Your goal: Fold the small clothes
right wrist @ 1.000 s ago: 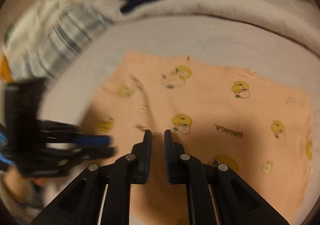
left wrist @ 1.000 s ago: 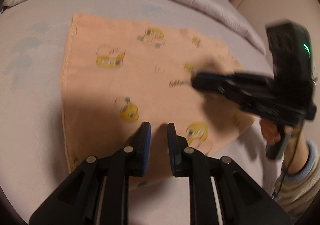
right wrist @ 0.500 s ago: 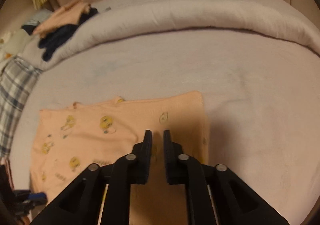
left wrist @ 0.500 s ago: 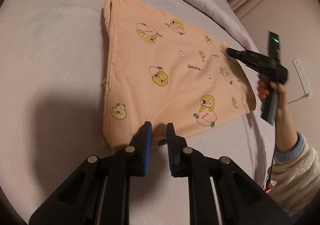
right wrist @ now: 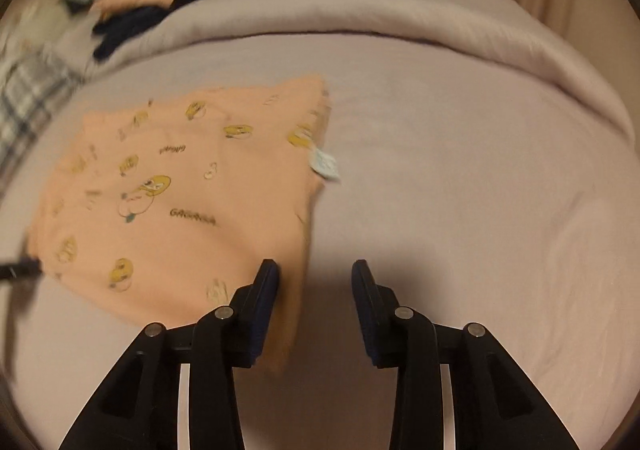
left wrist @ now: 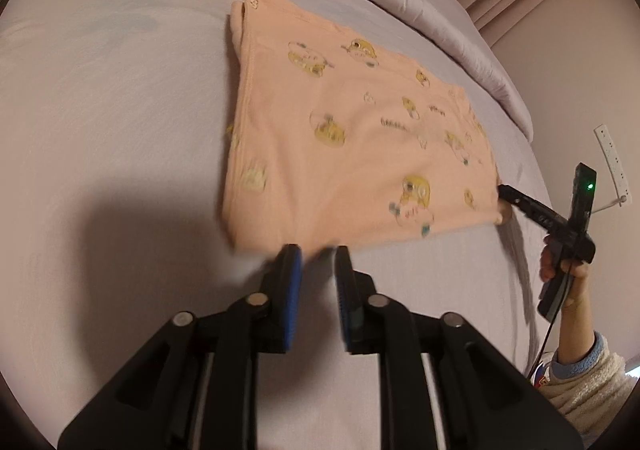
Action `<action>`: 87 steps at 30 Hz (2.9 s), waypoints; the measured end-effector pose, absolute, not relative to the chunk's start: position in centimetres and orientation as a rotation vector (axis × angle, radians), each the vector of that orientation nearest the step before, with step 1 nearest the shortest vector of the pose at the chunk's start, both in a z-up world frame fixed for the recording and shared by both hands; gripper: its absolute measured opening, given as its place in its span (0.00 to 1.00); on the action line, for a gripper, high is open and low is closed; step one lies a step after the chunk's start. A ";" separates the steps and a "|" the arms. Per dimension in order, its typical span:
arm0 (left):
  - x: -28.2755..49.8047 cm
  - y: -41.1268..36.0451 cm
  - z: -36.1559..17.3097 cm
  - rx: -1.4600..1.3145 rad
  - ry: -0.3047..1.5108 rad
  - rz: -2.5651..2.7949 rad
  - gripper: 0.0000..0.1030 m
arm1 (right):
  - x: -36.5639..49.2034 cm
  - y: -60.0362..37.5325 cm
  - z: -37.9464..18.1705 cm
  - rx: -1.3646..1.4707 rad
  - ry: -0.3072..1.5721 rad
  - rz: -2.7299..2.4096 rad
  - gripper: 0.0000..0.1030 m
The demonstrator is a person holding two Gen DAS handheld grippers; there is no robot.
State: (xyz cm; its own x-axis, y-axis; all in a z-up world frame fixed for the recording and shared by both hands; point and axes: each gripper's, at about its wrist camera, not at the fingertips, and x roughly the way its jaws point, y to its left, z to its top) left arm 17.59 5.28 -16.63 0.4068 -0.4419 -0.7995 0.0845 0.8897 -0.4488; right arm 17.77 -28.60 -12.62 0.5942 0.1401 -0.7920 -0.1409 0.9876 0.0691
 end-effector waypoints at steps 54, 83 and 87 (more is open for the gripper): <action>30.0 11.6 -18.2 -0.679 1.040 -0.343 0.21 | 28.9 -11.9 -11.1 0.082 0.904 0.424 0.59; 30.6 10.0 -17.6 -0.548 1.092 -0.258 0.18 | 15.3 -13.0 -10.9 -0.094 0.898 0.551 0.26; 30.4 10.0 -17.4 -0.566 1.095 -0.231 0.15 | 15.8 -13.1 -13.5 -0.069 0.953 0.544 0.26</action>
State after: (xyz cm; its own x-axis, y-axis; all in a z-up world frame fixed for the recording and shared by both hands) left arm 30.42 9.96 -17.45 0.4517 -0.4465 -0.7724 -0.0957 0.8365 -0.5395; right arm 15.83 -13.06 -13.51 0.4562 0.4112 -0.7892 -0.4703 0.8643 0.1785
